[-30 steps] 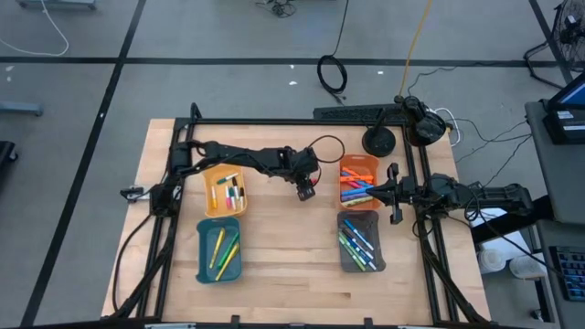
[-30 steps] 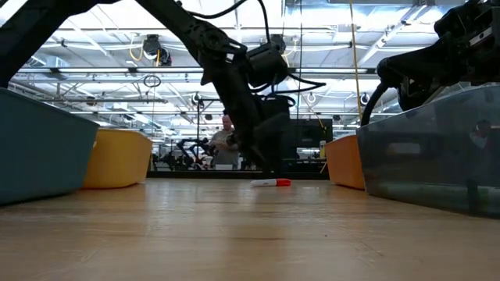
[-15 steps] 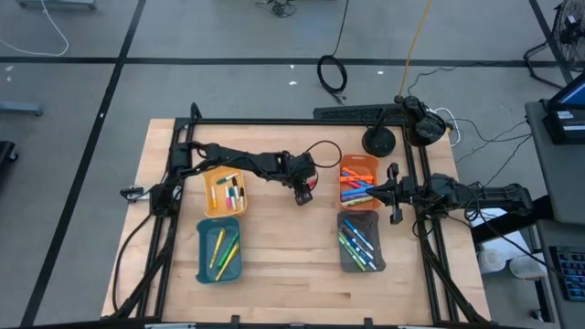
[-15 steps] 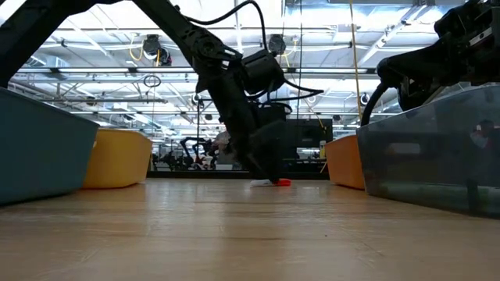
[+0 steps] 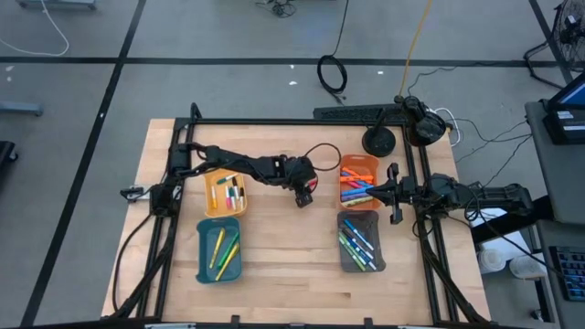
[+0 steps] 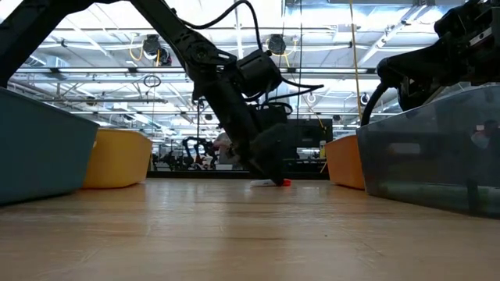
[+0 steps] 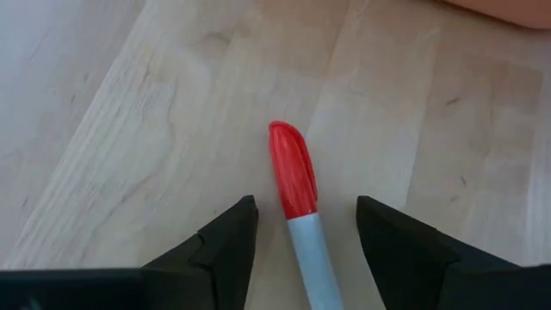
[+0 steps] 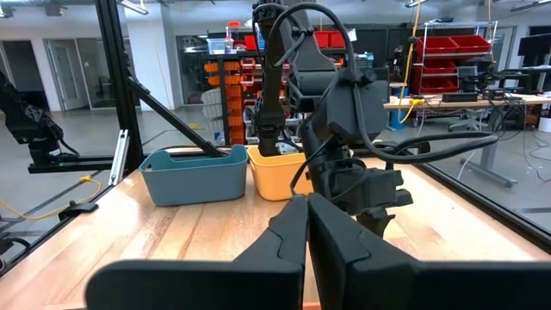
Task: Pick & Place Markers
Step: Put the red mini marker into the yellow bin
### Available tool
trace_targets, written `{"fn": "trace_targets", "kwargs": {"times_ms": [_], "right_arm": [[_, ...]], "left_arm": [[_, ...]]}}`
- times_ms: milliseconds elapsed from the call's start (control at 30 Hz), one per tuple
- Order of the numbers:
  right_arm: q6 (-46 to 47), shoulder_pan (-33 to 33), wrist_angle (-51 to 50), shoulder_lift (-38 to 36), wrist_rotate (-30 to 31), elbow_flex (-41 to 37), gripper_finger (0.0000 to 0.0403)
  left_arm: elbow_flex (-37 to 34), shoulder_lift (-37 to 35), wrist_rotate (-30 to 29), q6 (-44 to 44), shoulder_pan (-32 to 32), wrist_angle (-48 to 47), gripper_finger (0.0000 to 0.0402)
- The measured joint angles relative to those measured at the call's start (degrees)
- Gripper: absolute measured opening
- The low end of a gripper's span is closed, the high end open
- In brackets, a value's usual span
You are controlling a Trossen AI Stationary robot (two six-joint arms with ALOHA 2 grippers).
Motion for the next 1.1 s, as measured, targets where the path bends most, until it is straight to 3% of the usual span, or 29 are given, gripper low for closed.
{"fn": "trace_targets", "kwargs": {"times_ms": [200,467,800,1100], "right_arm": [[0.00,0.01,0.00,-0.01,0.00,-0.01,0.0004],[0.01,-0.01,0.00,-0.01,0.00,-0.01,0.0004],[0.02,-0.01,0.00,-0.01,0.01,0.01,0.0004],[0.02,0.01,0.10,0.22,0.01,0.01,0.0004]], "left_arm": [[0.02,0.01,0.07,2.04,0.24,-3.27,0.0162],[0.07,-0.01,0.97,1.79,0.35,-4.20,0.0037],[0.52,-1.10,0.49,2.06,-0.27,-6.21,0.0040],[4.07,-10.91,-4.33,0.78,-0.91,-20.84,0.0039]]}}
